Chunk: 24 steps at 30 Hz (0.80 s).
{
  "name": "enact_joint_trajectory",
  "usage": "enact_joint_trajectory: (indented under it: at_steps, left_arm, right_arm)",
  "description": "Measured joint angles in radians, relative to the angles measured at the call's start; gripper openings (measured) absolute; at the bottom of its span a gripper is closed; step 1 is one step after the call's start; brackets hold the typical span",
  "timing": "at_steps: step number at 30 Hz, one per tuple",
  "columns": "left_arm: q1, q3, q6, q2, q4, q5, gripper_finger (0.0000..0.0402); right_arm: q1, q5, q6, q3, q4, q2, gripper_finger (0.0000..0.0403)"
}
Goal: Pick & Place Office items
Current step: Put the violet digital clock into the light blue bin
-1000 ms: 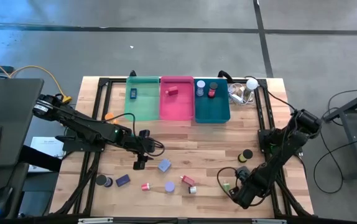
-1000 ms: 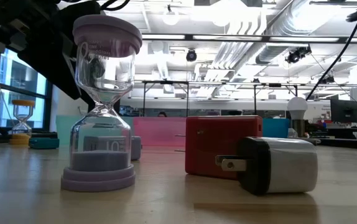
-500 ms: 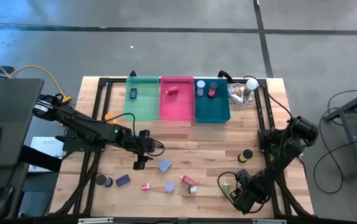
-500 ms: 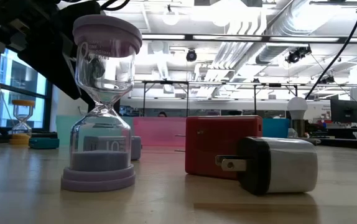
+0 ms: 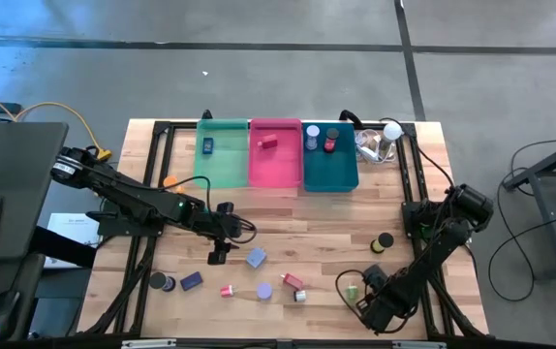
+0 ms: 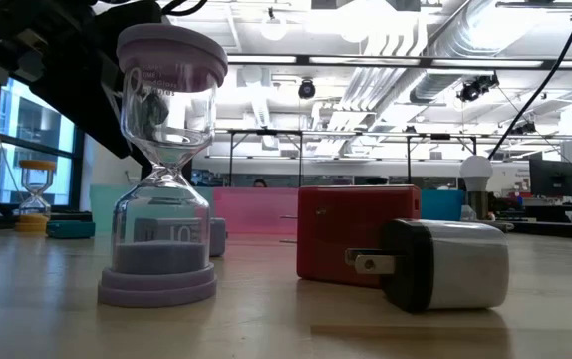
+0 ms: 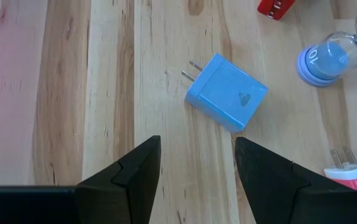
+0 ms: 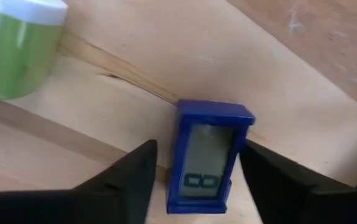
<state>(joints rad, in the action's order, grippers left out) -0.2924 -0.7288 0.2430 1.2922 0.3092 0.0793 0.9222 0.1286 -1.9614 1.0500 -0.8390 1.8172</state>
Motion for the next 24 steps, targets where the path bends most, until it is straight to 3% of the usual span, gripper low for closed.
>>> enact_joint_trajectory:
  at_steps: [5, 17, 24]
  left_arm:
    - [0.0, 0.0, 0.001, 0.0, 0.0, 0.0, 0.02]
    - [0.0, 0.0, 0.004, 0.0, 0.0, 0.0, 0.02]
    - [0.0, 0.0, 0.004, 0.0, 0.0, 0.0, 0.02]
  right_arm:
    - [0.0, 0.002, 0.033, -0.001, -0.003, 0.001, 0.012]
    - [-0.006, 0.0, 0.051, -0.004, -0.013, -0.02, 0.0119]
    - [-0.006, -0.06, 0.055, 0.039, -0.073, -0.056, 0.0119]
